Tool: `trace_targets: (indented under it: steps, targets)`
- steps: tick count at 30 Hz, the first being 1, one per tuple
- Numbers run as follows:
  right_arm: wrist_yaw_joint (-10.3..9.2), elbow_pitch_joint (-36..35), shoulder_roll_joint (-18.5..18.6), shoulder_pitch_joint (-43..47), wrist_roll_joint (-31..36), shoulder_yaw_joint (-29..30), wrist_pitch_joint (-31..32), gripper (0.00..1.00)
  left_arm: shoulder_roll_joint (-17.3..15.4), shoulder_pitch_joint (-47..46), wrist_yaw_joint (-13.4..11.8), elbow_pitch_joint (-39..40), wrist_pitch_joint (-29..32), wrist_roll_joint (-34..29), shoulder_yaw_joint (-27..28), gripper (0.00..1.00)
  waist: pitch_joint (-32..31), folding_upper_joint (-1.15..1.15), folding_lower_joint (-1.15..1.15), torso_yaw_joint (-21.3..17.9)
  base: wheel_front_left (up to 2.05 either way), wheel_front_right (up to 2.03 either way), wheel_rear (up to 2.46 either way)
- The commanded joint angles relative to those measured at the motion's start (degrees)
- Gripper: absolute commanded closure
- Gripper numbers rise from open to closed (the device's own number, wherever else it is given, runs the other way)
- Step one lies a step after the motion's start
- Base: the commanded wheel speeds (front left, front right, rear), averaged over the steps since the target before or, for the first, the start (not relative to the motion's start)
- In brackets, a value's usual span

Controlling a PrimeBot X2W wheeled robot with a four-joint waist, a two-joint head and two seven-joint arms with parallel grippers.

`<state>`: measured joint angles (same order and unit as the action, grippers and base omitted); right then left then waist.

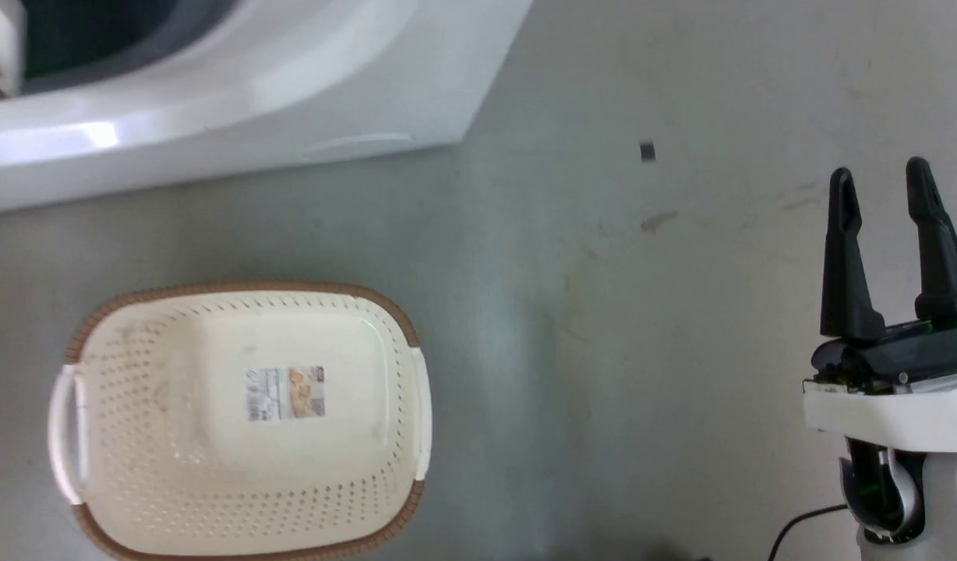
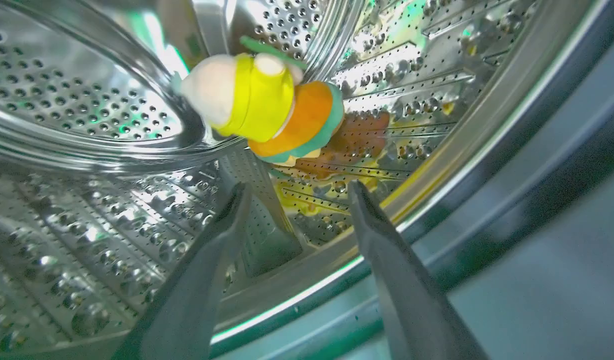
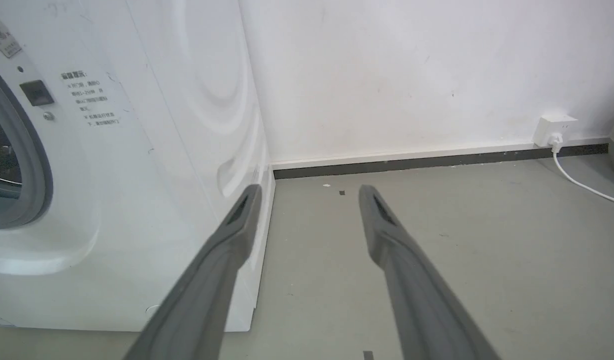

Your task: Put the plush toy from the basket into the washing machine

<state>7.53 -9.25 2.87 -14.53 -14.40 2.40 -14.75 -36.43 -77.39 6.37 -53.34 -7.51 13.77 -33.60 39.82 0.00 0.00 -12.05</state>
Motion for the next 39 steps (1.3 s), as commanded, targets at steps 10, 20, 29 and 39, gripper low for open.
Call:
trace_targets:
  steps: [10, 20, 29, 39]
  targets:
    - [-0.04, 1.8, 0.0, 5.9, 5.6, 1.3, -0.2, 0.0, 8.6, 18.4, -6.5, 0.1, -7.4, 6.2, 3.4, 0.0, -20.6, 0.0, 0.0, 8.2, 0.0, 0.0, 0.0]
    - [-0.04, 2.8, 0.0, 12.0, 6.8, 2.1, -0.3, 0.0, 14.0, 44.3, -11.4, 25.8, -7.5, 11.1, 14.7, 0.0, -31.0, 0.0, 0.0, 11.9, 0.0, 0.0, 0.0]
    - [-0.04, 3.5, 0.0, 15.8, 6.6, 1.8, -0.3, 0.0, 20.9, 64.4, -13.7, 44.1, -7.5, 8.5, 21.4, 0.0, -35.3, 0.0, 0.0, 14.0, 0.0, 0.0, 0.0]
    - [-0.04, 3.9, 0.0, 18.8, 6.5, 2.2, -0.3, 0.0, 25.5, 76.2, -12.3, 47.6, -7.5, 2.1, 22.4, 0.0, -37.9, 0.0, 0.0, 15.4, 0.0, 0.0, 0.0]
